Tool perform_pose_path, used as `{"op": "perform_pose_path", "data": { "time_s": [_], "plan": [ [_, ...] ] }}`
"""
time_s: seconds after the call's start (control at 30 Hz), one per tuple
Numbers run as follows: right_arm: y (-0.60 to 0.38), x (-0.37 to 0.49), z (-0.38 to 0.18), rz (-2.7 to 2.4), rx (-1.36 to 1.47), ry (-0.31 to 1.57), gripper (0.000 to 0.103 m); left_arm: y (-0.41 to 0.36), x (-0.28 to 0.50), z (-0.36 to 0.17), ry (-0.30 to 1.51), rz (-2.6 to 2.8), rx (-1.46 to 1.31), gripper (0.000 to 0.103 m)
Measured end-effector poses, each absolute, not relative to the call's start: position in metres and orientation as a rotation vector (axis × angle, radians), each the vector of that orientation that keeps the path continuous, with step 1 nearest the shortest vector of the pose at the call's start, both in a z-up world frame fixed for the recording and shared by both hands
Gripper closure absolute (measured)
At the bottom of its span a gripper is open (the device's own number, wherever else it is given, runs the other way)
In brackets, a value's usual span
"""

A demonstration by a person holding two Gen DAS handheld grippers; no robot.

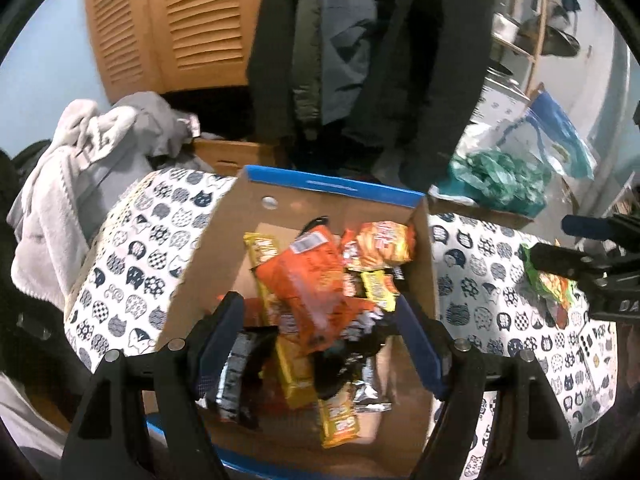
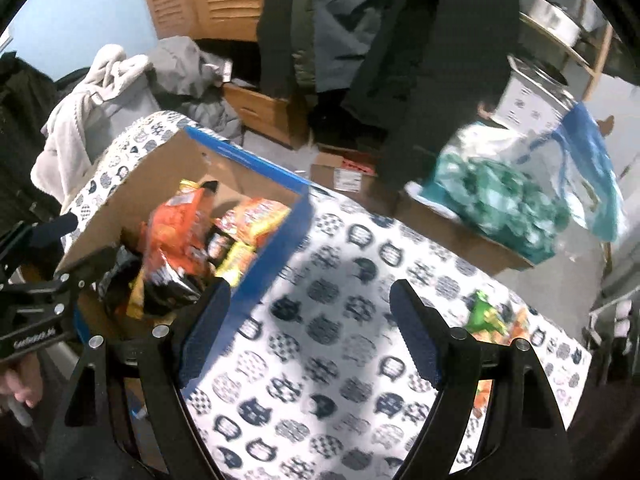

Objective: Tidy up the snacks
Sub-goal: 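Move both tools back over the green and orange-green bags, then grasp the green peanut bag with the left tool while the right tool grasps the orange-green bag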

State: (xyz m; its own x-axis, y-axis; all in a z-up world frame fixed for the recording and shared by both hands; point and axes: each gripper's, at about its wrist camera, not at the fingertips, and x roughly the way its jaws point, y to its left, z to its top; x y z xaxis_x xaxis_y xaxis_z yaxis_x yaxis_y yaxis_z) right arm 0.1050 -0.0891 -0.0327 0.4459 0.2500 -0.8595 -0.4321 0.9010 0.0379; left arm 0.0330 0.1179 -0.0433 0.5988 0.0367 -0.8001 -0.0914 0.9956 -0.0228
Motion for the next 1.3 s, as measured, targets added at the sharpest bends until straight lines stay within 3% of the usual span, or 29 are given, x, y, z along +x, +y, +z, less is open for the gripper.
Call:
{"op": "perform_pose_path", "data": {
  "time_s": [0.73, 1.3],
  "plan": [
    [-0.273, 0.093, -0.063, 0.164, -0.033, 1.064, 0.021, -0.025, 0.065, -0.062, 1.013, -0.173, 0.105, 0.015],
    [-0.351, 0.155, -0.148, 0.059, 0.151, 1.194, 0.021, -0.114, 0.149, -0.136, 1.201, -0.323, 0.124, 0.015]
  ]
}}
